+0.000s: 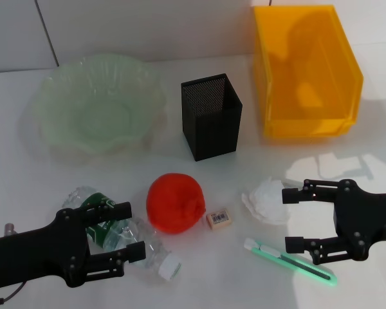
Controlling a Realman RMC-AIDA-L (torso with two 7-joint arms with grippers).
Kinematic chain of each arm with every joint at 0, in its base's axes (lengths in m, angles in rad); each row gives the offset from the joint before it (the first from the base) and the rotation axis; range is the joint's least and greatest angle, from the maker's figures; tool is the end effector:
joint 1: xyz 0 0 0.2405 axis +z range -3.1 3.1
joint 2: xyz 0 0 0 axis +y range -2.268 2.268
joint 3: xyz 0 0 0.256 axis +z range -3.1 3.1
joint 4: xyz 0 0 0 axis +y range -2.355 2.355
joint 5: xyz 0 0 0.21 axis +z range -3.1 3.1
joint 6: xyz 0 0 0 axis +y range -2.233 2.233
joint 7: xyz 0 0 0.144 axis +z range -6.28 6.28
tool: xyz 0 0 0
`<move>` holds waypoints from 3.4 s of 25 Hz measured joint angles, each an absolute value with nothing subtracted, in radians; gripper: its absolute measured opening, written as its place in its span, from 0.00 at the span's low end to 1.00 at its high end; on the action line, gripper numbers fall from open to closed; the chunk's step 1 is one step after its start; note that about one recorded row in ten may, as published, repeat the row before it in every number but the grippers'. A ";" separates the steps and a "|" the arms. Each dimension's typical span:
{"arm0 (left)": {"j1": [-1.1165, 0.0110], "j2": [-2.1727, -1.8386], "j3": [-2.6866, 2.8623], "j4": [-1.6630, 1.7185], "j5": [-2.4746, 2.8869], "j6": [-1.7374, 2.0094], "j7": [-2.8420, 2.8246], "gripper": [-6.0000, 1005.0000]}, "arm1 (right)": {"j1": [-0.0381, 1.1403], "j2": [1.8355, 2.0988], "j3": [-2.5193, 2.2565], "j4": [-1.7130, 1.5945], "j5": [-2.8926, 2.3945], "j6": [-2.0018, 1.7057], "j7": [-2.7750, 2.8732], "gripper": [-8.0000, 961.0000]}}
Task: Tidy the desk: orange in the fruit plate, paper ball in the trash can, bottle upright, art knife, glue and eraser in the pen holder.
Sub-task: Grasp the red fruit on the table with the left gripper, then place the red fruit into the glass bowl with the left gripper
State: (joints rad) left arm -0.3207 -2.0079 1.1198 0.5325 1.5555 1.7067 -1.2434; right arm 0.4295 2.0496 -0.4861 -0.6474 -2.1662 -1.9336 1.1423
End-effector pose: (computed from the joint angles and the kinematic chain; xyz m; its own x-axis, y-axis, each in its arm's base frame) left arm -0.2784 0.2515 -0.0143 0.6910 0.3634 0.6249 0.4102 -0.9089 0.0751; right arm 0.2890 0.2591 0.0249 0.7996 -0.2333 -0.5534 -0.2990 -0.9538 -0.0298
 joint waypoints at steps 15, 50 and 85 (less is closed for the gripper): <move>-0.325 -2.012 1.120 0.532 1.555 1.714 -1.237 0.81 | 0.425 2.050 -0.486 -0.646 -2.168 -1.922 1.143 0.86; -0.509 -2.079 1.470 0.628 1.548 1.124 -1.244 0.81 | 0.280 2.027 -0.332 -0.658 -2.186 -1.945 1.139 0.86; -0.332 -2.070 1.326 0.979 1.507 1.374 -1.213 0.15 | 0.283 2.029 -0.328 -0.658 -2.186 -1.944 1.138 0.86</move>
